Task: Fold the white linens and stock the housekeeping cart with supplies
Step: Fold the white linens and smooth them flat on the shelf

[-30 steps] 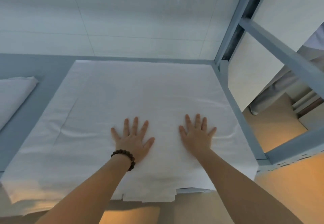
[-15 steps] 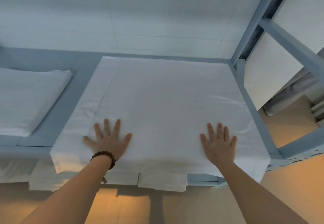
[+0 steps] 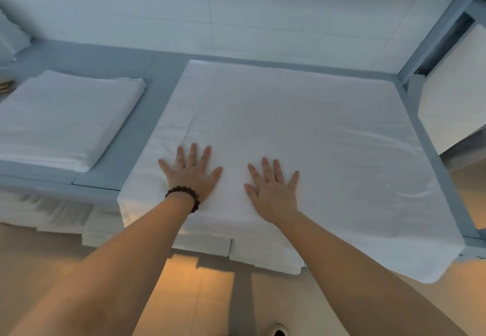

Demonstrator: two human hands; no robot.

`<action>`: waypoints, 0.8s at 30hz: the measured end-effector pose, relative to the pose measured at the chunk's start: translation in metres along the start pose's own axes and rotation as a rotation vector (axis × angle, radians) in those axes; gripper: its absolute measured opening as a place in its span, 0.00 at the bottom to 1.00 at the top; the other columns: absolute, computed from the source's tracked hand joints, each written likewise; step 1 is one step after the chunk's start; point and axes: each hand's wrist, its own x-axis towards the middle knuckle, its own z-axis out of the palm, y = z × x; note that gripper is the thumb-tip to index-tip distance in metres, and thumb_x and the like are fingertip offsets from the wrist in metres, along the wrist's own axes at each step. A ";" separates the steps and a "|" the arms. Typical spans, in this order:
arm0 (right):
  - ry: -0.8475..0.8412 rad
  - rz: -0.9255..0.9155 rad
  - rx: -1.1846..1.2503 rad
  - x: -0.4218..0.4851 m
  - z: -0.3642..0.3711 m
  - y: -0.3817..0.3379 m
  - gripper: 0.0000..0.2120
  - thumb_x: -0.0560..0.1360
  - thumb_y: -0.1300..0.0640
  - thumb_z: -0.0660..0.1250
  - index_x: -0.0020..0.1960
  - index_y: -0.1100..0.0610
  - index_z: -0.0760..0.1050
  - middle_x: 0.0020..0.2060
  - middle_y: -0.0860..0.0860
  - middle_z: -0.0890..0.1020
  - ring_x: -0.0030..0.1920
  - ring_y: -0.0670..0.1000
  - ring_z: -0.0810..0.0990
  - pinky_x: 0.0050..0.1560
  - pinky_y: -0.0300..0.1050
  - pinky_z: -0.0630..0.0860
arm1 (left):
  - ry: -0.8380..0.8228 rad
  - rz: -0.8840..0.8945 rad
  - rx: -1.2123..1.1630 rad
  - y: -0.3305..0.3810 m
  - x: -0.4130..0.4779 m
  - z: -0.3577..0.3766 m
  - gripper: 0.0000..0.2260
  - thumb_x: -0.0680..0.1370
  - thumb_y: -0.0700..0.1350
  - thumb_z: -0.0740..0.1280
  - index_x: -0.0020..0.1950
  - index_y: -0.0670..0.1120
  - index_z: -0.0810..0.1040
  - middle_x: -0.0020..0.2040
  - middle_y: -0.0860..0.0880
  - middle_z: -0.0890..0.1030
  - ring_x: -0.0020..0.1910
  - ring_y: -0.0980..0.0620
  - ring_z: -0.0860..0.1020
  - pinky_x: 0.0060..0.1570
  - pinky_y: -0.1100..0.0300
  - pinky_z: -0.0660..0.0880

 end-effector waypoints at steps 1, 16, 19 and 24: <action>0.008 0.011 -0.015 0.000 0.004 -0.002 0.27 0.79 0.37 0.38 0.77 0.41 0.39 0.77 0.48 0.39 0.76 0.53 0.36 0.69 0.71 0.35 | -0.001 -0.015 -0.004 -0.013 0.001 -0.001 0.31 0.74 0.70 0.36 0.76 0.62 0.36 0.78 0.55 0.38 0.77 0.47 0.38 0.65 0.28 0.40; 0.025 0.302 0.026 -0.016 -0.003 0.079 0.31 0.74 0.31 0.36 0.75 0.37 0.38 0.78 0.46 0.41 0.77 0.52 0.38 0.72 0.68 0.38 | -0.025 0.142 -0.054 0.044 -0.035 0.006 0.31 0.75 0.68 0.37 0.76 0.61 0.37 0.79 0.48 0.38 0.76 0.38 0.36 0.65 0.27 0.39; 0.010 0.383 0.017 -0.020 -0.009 0.113 0.32 0.71 0.28 0.34 0.73 0.34 0.35 0.77 0.44 0.39 0.77 0.52 0.37 0.70 0.70 0.38 | -0.009 0.215 -0.023 0.068 -0.029 0.006 0.32 0.73 0.69 0.33 0.76 0.61 0.36 0.79 0.49 0.39 0.76 0.38 0.37 0.65 0.27 0.39; 0.041 0.378 -0.032 -0.014 -0.005 0.125 0.31 0.70 0.27 0.30 0.72 0.33 0.31 0.77 0.44 0.38 0.77 0.53 0.36 0.68 0.72 0.38 | 0.031 0.179 -0.003 0.073 -0.015 0.008 0.32 0.71 0.70 0.32 0.74 0.64 0.35 0.79 0.52 0.39 0.76 0.40 0.36 0.63 0.26 0.37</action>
